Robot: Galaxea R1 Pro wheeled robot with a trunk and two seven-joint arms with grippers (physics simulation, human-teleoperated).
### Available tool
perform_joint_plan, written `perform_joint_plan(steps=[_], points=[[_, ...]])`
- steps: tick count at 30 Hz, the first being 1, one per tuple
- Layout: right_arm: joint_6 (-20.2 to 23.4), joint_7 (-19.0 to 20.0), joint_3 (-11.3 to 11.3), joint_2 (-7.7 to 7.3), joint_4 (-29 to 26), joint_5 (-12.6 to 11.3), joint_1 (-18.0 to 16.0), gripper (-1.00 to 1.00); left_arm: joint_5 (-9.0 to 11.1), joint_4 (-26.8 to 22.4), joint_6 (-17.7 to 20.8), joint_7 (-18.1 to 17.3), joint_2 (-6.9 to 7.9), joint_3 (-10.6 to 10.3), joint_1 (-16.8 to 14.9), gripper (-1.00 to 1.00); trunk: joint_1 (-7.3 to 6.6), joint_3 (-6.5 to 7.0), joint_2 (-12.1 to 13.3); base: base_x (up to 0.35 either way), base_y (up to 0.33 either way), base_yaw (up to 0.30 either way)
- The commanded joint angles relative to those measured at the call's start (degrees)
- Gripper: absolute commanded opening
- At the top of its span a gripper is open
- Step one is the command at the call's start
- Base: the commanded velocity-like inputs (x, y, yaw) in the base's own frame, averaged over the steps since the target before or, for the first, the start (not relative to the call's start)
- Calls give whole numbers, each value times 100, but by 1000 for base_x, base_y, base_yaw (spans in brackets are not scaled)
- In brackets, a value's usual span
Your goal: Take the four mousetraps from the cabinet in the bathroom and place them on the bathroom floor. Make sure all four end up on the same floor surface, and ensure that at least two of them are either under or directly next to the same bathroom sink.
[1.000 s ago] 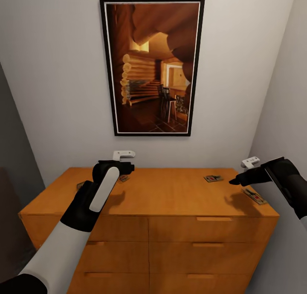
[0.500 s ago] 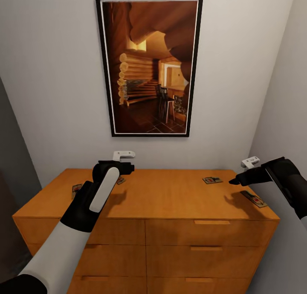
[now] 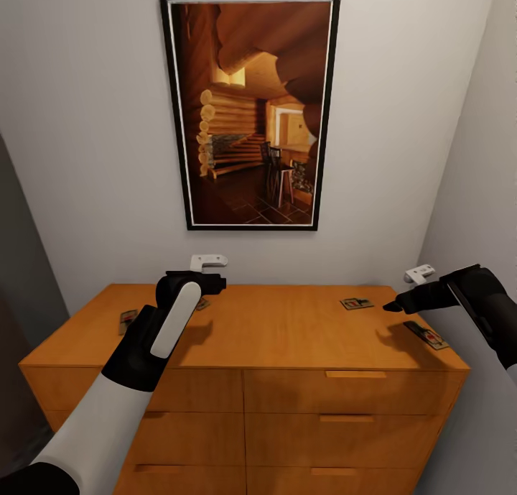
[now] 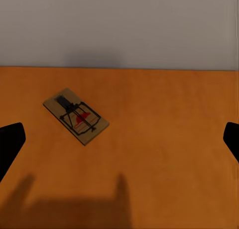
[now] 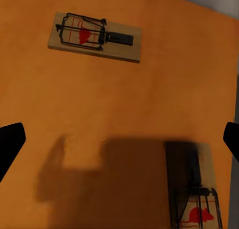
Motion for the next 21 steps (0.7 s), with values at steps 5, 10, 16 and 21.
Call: perform_joint_plan(steps=[5, 10, 16, 21], points=[[6, 79, 5, -5, 13, 63, -6, 100, 56, -4, 15, 60, 2, -5, -6, 100, 0, -7, -4, 0, -173, 0], [11, 78, -10, -5, 168, 57, -6, 100, 56, -3, 13, 60, 4, -5, 11, 100, 0, -7, -4, 0, -81, 0], [16, 72, -154, -5, 271, 56, -6, 100, 56, -4, 11, 60, 5, -5, 21, 100, 0, -7, -4, 0, -13, 0], [26, 76, -352, -5, 302, 62, -6, 100, 56, -4, 11, 60, 2, -5, 22, 100, 0, -7, -4, 0, -2, 0]])
